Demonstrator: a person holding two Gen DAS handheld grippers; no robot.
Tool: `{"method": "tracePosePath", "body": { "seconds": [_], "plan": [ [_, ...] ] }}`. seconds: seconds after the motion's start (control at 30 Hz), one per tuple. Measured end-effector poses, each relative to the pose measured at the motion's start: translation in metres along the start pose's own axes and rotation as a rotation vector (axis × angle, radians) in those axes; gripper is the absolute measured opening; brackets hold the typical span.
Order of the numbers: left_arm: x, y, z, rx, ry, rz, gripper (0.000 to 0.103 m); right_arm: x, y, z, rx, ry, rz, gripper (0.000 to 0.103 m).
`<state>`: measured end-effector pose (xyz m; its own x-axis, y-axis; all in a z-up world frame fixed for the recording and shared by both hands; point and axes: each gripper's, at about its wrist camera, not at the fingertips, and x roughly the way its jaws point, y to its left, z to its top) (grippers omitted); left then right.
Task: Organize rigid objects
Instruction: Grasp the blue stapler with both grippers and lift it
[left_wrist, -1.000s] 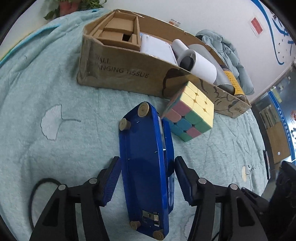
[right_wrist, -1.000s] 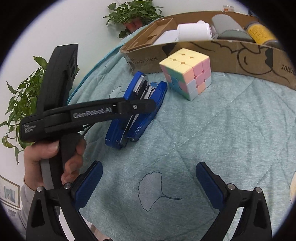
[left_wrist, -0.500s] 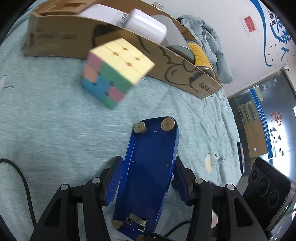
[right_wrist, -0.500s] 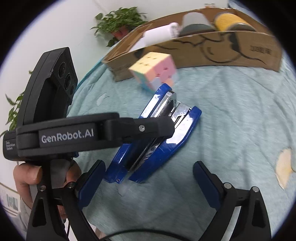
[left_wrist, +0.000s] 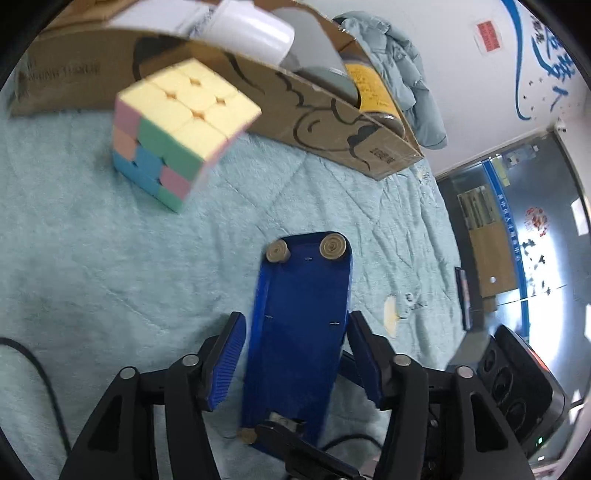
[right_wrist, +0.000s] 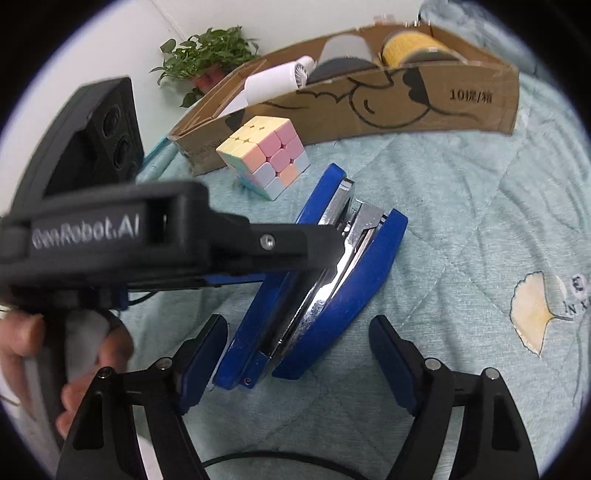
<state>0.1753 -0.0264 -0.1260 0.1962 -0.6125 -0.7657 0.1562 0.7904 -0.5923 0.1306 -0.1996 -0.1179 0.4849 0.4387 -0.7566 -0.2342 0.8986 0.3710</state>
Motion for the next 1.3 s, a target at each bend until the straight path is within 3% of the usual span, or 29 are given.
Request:
{"method": "tracePosePath", "body": {
  "seconds": [0.1,0.17,0.37,0.63,0.8,0.9,0.97,1.0,1.03,1.07,1.13,1.2,1.3],
  "plan": [
    [-0.01,0.008,-0.001,-0.015,-0.019,-0.003,0.058,-0.003,0.003,-0.008,0.016,-0.06,-0.04,0.077],
    [-0.017,0.009,-0.001,-0.008,-0.033,-0.005,0.058,-0.002,0.006,-0.01,-0.004,-0.083,-0.074,0.063],
    [-0.03,0.001,0.001,0.044,-0.076,0.042,0.057,0.002,0.01,-0.007,-0.053,-0.067,-0.119,0.037],
    [-0.05,0.01,0.001,0.033,-0.125,0.049,0.057,0.0,-0.008,0.01,-0.128,-0.054,-0.168,0.035],
    [-0.059,0.017,0.001,0.026,-0.15,0.057,0.057,-0.001,-0.01,0.024,-0.263,-0.095,-0.376,0.035],
    [-0.06,0.017,0.003,0.019,-0.164,0.053,0.057,0.007,0.009,0.016,-0.47,-0.127,-0.538,0.035],
    [-0.059,0.017,0.004,0.016,-0.168,0.052,0.057,0.013,0.026,0.005,-0.596,-0.148,-0.578,0.04],
    [-0.059,0.017,0.005,0.015,-0.169,0.053,0.057,0.012,0.034,-0.002,-0.645,-0.172,-0.559,0.044],
    [-0.059,0.018,0.005,0.013,-0.169,0.055,0.057,0.01,0.037,-0.005,-0.657,-0.188,-0.53,0.055],
    [-0.059,0.018,0.005,0.011,-0.166,0.055,0.059,0.004,0.039,-0.008,-0.648,-0.205,-0.441,0.065],
    [-0.06,0.018,0.004,0.011,-0.172,0.055,0.067,-0.006,0.036,-0.008,-0.579,-0.222,-0.317,0.075],
    [-0.058,0.017,0.003,0.016,-0.178,0.056,0.073,-0.015,0.025,-0.003,-0.479,-0.226,-0.199,0.078],
    [-0.056,0.015,0.001,0.024,-0.18,0.055,0.078,-0.016,0.008,0.006,-0.35,-0.192,-0.126,0.078]
  ]
}}
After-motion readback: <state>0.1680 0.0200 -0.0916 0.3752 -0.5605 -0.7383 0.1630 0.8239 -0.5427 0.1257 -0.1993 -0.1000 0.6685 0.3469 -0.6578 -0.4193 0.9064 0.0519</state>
